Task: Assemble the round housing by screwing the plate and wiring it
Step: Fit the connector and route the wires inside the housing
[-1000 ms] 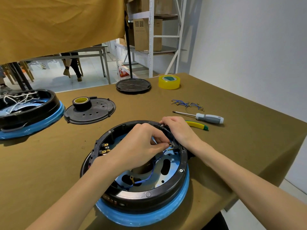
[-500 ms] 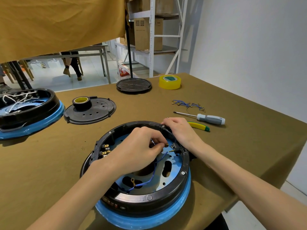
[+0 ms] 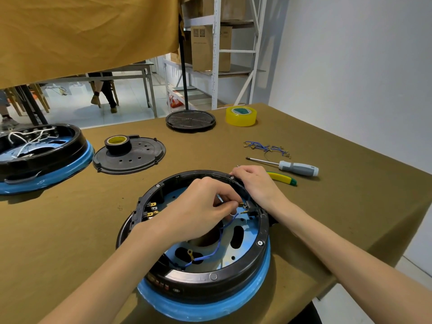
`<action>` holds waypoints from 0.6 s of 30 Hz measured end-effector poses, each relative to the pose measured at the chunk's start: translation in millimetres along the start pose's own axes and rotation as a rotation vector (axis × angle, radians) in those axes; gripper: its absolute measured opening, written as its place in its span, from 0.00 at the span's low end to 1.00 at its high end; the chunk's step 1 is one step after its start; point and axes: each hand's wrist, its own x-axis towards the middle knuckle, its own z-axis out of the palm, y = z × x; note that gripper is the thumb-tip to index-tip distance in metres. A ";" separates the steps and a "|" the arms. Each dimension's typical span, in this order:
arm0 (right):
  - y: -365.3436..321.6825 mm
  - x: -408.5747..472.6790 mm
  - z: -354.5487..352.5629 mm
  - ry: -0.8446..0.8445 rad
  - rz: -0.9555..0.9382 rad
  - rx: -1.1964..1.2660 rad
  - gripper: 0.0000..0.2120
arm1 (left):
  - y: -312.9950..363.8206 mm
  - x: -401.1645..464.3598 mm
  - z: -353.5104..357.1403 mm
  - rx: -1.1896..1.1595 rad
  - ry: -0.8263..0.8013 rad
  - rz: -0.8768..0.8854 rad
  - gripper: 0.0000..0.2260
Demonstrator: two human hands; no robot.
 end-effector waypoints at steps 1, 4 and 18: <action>0.0 0.1 -0.1 0.001 0.000 -0.002 0.19 | -0.1 0.3 0.0 -0.008 -0.001 -0.002 0.07; 0.5 -0.2 -0.2 0.006 -0.002 -0.009 0.19 | 0.2 0.8 0.2 -0.024 0.004 -0.008 0.06; -2.9 -2.8 -3.4 0.026 -0.084 -0.129 0.20 | 4.2 -8.7 -10.8 0.030 0.109 0.016 0.07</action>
